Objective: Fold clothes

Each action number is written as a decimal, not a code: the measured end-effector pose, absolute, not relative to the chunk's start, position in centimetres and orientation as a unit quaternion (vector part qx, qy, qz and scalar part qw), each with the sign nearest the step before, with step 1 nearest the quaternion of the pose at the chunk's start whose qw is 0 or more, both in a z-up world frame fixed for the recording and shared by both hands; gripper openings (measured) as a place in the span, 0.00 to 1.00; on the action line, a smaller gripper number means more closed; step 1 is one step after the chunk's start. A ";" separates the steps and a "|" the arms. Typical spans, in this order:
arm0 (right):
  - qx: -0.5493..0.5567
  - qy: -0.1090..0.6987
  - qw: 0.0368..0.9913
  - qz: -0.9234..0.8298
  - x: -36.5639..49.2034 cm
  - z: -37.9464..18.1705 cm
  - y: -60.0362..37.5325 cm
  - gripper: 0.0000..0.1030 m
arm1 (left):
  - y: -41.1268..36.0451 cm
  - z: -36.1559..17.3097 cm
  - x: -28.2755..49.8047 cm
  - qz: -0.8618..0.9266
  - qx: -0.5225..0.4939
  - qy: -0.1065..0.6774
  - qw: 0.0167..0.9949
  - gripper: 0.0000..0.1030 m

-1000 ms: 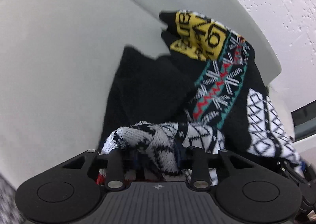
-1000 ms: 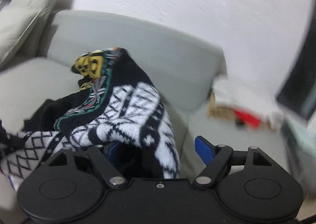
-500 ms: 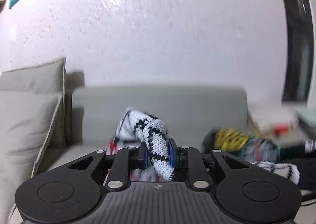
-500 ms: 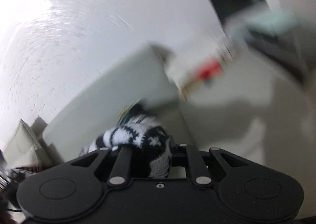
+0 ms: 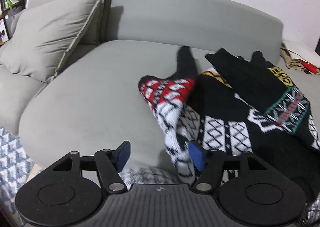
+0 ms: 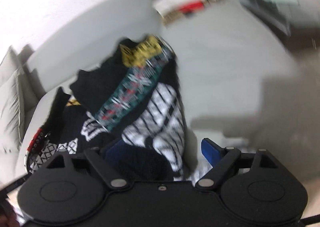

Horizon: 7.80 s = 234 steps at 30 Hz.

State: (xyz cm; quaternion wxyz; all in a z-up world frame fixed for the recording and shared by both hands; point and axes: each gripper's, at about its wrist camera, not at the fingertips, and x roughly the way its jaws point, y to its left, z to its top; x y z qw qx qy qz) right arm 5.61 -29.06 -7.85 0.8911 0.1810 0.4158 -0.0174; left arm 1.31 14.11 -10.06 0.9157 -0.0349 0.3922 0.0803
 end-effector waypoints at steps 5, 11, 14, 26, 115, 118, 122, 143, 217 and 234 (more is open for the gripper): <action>0.134 0.398 0.907 0.006 8.3 -8.0 -27.5 0.75 | 12.6 -10.4 3.2 0.067 -0.012 0.401 0.913 0.71; -0.025 0.419 0.906 0.060 12.4 -11.5 -21.6 0.73 | 13.0 -12.2 6.1 0.097 -0.002 0.428 0.899 0.46; -0.097 0.433 0.894 0.067 13.7 -13.5 -19.0 0.73 | 13.4 -12.7 6.7 0.098 -0.017 0.441 0.892 0.25; 0.063 0.337 0.938 -0.057 14.7 -7.5 -26.1 0.09 | 14.2 -12.4 6.3 0.102 -0.029 0.443 0.890 0.25; 0.310 0.133 0.940 0.053 11.1 12.7 -33.6 0.11 | 18.4 11.1 8.0 -0.015 -0.250 0.166 0.954 0.16; 0.327 0.210 0.921 0.030 12.3 3.9 -33.8 0.11 | 17.7 1.7 8.9 0.015 -0.245 0.253 0.936 0.16; 0.312 0.329 0.891 -0.013 13.8 -8.2 -32.3 0.12 | 16.1 -9.8 9.9 0.065 -0.203 0.356 0.910 0.17; 0.300 0.416 0.857 -0.048 10.8 -14.0 -33.9 0.13 | 16.6 -14.3 9.0 0.098 -0.086 0.452 0.882 0.31; 0.546 0.223 0.778 -0.218 8.1 -14.2 -53.9 0.45 | 2.5 -10.3 -1.3 -0.041 0.021 0.422 0.905 0.74; 0.315 0.205 0.890 -0.260 17.6 -12.3 -53.8 0.11 | -2.0 -11.0 0.8 -0.053 0.074 0.429 0.899 0.74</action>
